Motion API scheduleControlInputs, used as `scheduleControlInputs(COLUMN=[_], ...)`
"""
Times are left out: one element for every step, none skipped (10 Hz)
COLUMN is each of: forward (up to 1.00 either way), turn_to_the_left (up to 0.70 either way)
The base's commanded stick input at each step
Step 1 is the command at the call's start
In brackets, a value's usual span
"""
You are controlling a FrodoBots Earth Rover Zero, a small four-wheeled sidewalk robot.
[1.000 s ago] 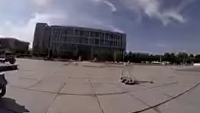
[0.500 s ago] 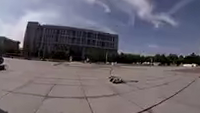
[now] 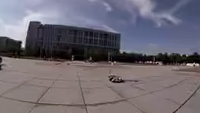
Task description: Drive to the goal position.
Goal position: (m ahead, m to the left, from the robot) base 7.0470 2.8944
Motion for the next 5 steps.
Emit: scheduleControlInputs(forward=[0.70,0.70,0.70,0.70,0.70], turn_to_the_left=[0.09,0.09,0.09,0.09,0.09])
